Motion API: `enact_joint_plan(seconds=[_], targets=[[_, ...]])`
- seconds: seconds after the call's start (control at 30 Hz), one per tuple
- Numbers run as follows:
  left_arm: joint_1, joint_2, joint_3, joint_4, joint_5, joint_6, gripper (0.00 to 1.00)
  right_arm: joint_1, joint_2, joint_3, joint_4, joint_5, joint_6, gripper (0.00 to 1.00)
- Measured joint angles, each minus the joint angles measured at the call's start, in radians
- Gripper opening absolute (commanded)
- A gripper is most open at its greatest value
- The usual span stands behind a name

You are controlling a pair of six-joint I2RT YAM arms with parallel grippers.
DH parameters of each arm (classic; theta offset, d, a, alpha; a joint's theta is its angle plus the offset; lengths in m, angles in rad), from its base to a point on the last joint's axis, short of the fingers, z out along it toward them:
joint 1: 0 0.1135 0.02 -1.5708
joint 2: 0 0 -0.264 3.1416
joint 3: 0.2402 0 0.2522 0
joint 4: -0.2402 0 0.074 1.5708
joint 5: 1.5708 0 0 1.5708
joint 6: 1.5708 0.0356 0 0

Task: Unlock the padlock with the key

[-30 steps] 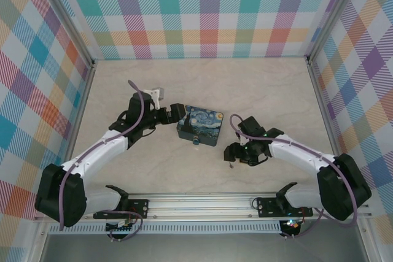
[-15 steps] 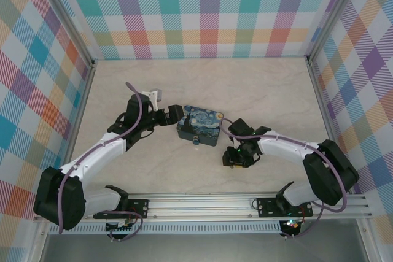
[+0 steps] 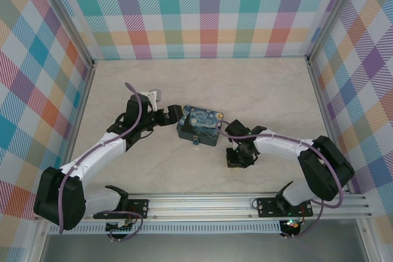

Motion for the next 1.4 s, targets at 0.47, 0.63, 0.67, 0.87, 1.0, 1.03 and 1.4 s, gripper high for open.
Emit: enact_joint_plan(seconds=[0.47,0.63,0.67,0.87,1.0,1.03,1.4], targets=[[0.002,-0.047,0.0,-0.014,0.006,-0.001,1.0,0.014,-0.087,0.013,0.014,0.071,-0.105,0.0],[0.004,-0.072,0.0,-0.024,0.062,-0.055,0.99,0.014,-0.178,0.02,0.057,0.088,-0.204,0.0],[0.005,-0.076,0.0,-0.023,0.077,-0.074,0.98,0.014,-0.198,0.023,0.069,0.091,-0.227,0.0],[0.005,-0.082,0.0,0.002,0.195,-0.23,0.86,0.015,-0.297,0.088,0.164,0.106,-0.457,0.0],[-0.008,-0.082,0.0,0.043,0.253,-0.342,0.83,0.017,-0.298,0.148,0.214,0.109,-0.623,0.0],[-0.011,-0.082,-0.002,0.054,0.262,-0.372,0.83,0.017,-0.298,0.158,0.225,0.108,-0.658,0.0],[-0.078,-0.04,-0.089,0.212,0.229,-0.838,0.69,0.017,-0.204,0.224,0.346,0.052,-0.82,0.0]])
